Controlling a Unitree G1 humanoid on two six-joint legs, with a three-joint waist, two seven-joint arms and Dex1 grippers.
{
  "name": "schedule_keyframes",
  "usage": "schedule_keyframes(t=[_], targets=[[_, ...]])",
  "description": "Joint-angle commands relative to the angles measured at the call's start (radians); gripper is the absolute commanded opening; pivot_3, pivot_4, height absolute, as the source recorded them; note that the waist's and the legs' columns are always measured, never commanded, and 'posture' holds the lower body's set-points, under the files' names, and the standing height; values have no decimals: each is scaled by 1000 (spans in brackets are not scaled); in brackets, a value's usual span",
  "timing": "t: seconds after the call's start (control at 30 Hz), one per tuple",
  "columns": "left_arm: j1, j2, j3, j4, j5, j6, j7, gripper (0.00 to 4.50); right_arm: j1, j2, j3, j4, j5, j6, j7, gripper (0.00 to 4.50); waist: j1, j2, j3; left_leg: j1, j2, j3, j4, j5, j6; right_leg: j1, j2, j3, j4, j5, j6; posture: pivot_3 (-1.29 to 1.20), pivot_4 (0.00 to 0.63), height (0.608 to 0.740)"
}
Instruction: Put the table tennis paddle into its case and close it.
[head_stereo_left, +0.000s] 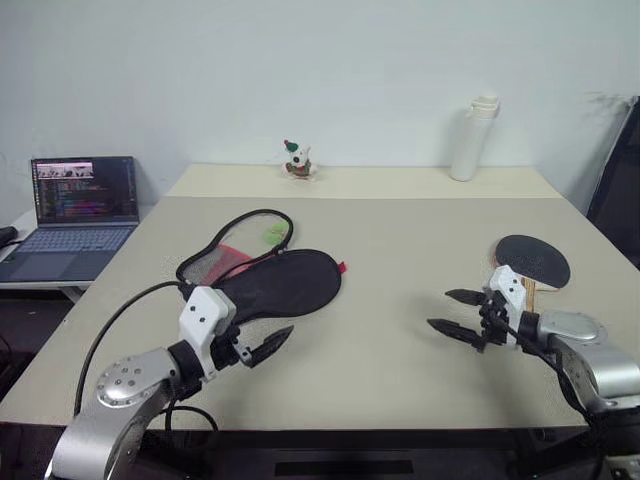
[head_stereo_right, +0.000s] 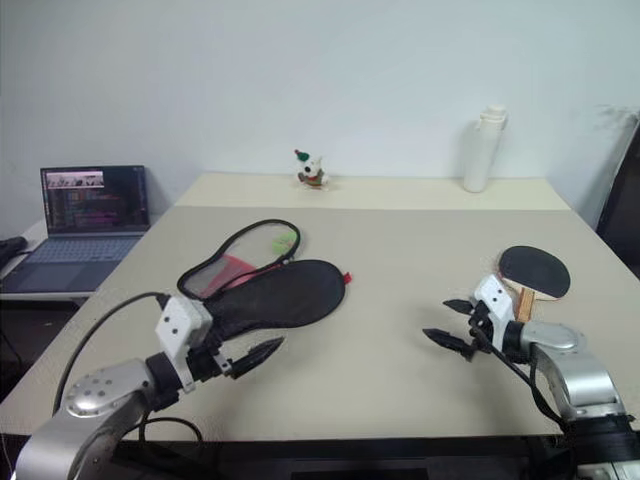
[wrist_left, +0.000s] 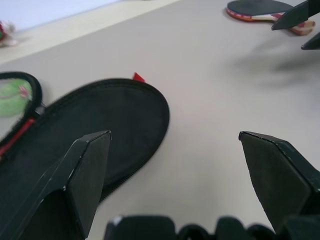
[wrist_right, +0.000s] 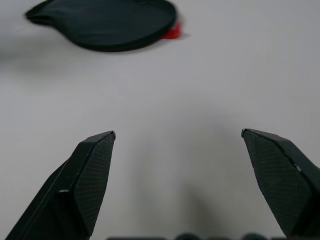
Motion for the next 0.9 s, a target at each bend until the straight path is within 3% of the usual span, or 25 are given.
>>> schedule_keyframes(t=[0.03,0.43,0.6,0.9], targets=[[-20,13,-1,19,20,-43,-21,4453,57,-9,27,-92,27,25,22,4453,1,0,0,0,0,0,0,0,0,0,0,0,0,0,0,0,150,740],[-76,50,29,153,0,-70,-130,4453,160,43,19,-266,69,77,-81,4453,0,0,0,2,1,0,0,0,0,1,1,-1,0,-2,3,0,150,740],[-181,82,1,317,39,-140,-212,4453,154,107,61,-280,59,58,-124,4453,0,0,0,2,1,-1,1,0,0,1,2,-2,1,-2,2,0,150,740],[-394,126,-103,709,157,-325,-407,4453,201,97,57,-369,72,79,-163,4453,0,0,-1,0,1,1,0,0,0,0,2,-3,-1,-2,2,0,150,740]])
